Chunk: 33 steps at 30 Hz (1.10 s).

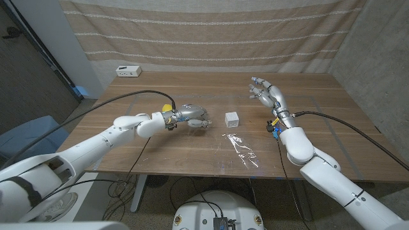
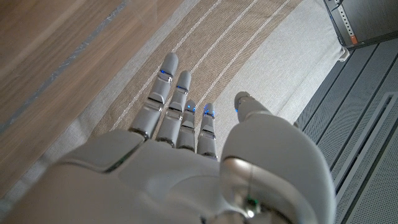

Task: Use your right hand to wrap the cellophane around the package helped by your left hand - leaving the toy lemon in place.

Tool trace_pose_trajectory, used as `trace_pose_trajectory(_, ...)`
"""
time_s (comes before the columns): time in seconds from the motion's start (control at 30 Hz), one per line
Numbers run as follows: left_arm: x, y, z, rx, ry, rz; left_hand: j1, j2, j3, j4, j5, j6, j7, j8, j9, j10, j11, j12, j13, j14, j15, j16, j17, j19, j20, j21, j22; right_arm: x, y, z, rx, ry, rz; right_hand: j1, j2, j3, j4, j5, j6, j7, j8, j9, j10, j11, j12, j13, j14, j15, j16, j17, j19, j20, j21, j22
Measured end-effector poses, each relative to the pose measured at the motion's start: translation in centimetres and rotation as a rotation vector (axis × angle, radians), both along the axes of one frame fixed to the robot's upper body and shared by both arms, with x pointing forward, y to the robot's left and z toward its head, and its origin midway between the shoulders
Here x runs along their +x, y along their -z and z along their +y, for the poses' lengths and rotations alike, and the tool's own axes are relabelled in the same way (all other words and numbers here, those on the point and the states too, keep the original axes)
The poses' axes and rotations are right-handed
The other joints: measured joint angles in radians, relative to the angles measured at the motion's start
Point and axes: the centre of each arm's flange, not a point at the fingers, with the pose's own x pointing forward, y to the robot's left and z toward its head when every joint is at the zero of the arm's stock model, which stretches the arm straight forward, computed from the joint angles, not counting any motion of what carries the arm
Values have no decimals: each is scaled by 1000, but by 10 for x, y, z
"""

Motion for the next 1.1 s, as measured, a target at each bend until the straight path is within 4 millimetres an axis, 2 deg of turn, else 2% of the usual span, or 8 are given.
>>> trace_pose_trajectory(0.03,-1,3,3,-21,0,-23,5,-6,1,1,4,-48,-21,-14,6,-46,-8,-5,9,-40,-9,-32,-11,-20,2,5,4,0,0,0,-3,15,-3,0,0,0,0,0,1,-1,0,0,0,0,0,0,1,-1,0,0,-3,3,0,0)
trace_pose_trajectory(0.17,-4,-1,10,-85,1,-113,-25,-37,30,-6,11,-222,-108,-136,-78,-220,-39,-135,-72,-132,-14,-161,-122,-62,9,18,-1,-1,1,0,-2,26,-6,-4,-4,0,0,0,1,-1,0,0,0,0,0,0,4,-4,0,0,-5,5,-8,5)
trace_pose_trajectory(0.33,-14,-5,16,-188,27,-225,-55,-72,32,-37,11,-272,-144,-205,-150,-248,-50,-228,-158,-123,-10,-209,-215,-36,16,39,-25,-2,2,1,-4,44,-7,-4,-4,0,0,0,1,-1,0,0,0,0,0,0,4,-3,0,5,-5,5,-8,5)
trace_pose_trajectory(0.47,-18,-2,22,-273,35,-303,-73,-75,16,-40,7,-264,-139,-218,-181,-191,-46,-237,-191,-86,-11,-205,-234,-48,5,39,-41,-2,2,3,-6,48,-5,-13,-3,0,0,0,6,4,0,0,0,0,-5,0,4,-3,8,5,-1,9,-8,5)
trace_pose_trajectory(0.63,-27,8,22,-388,74,-391,-74,-57,-9,-61,-1,-192,-125,-201,-198,-128,-42,-207,-185,-40,-14,-166,-200,-58,-16,39,-49,-2,3,5,-9,49,-2,-14,-2,0,0,0,6,4,0,0,5,6,-5,0,4,-3,8,5,-1,9,-8,5)
trace_pose_trajectory(0.7,-33,8,22,-419,101,-428,-77,-55,-15,-69,-1,-207,-139,-211,-207,-190,-50,-232,-189,-105,-23,-193,-197,-63,-19,39,-51,-2,2,7,-10,47,-3,-14,-2,0,0,0,6,4,-3,0,5,6,-5,0,4,-3,8,5,-1,9,-8,5)
trace_pose_trajectory(0.87,-38,-2,35,-463,120,-461,-77,-55,0,-94,-1,-322,-176,-272,-241,-348,-63,-356,-255,-325,-28,-307,-272,-150,2,20,-70,-4,1,9,-17,57,-4,-17,-5,-2,-2,0,6,4,-7,0,5,6,-5,0,4,-3,8,5,-1,9,-8,5)
trace_pose_trajectory(1.1,-35,-23,36,-411,158,-395,-113,-53,-10,-76,-4,-354,-193,-280,-252,-368,-81,-386,-288,-376,-22,-320,-297,-178,7,9,-77,-12,9,7,-61,118,28,-23,-12,-11,-17,0,4,2,-15,0,5,6,-12,1,-28,1,2,9,-40,21,-29,5)
